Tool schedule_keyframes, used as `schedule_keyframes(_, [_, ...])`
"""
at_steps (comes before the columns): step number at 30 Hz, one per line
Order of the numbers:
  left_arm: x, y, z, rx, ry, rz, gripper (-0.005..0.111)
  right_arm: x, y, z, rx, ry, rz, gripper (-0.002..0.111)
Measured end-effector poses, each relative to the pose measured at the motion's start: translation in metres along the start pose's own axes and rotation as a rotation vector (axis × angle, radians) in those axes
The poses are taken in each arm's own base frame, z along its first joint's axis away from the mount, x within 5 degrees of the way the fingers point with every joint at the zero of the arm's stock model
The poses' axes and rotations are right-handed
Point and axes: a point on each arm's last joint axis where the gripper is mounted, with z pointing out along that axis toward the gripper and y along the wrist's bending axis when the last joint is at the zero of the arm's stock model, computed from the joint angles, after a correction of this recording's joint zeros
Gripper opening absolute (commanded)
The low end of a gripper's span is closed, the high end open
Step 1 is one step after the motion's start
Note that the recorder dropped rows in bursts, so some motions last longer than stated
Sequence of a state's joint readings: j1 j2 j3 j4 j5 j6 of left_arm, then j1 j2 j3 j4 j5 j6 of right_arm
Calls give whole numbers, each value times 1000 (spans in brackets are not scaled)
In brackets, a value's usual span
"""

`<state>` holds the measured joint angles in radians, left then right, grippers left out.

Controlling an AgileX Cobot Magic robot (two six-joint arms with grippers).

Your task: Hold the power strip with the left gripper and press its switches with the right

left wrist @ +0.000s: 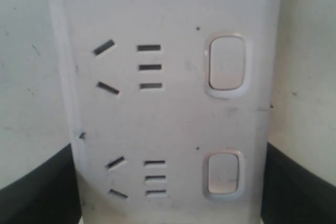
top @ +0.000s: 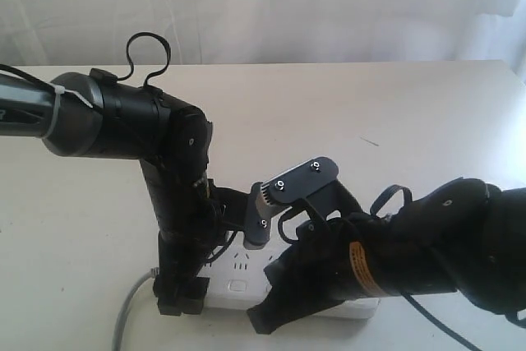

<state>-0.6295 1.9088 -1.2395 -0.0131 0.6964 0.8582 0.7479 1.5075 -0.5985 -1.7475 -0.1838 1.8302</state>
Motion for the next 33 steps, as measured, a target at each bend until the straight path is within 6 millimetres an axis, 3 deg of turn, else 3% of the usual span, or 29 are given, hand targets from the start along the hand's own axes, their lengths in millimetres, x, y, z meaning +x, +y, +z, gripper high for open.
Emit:
schedule_keyframes(9, [-1, 0, 0, -3, -6, -34, 0, 9, -5, 20, 9, 75, 42, 0])
schedule_keyframes(20, [-1, 0, 0, -3, -6, -41, 0, 7, -9, 20, 62, 60, 40, 0])
schedule_keyframes(25, [-1, 0, 0, -3, -7, -42, 0, -5, -9, 19, 63, 23, 37, 0])
schedule_keyframes(33, [-1, 0, 0, -3, -7, -44, 0, -2, -9, 23, 55, 42, 59, 0])
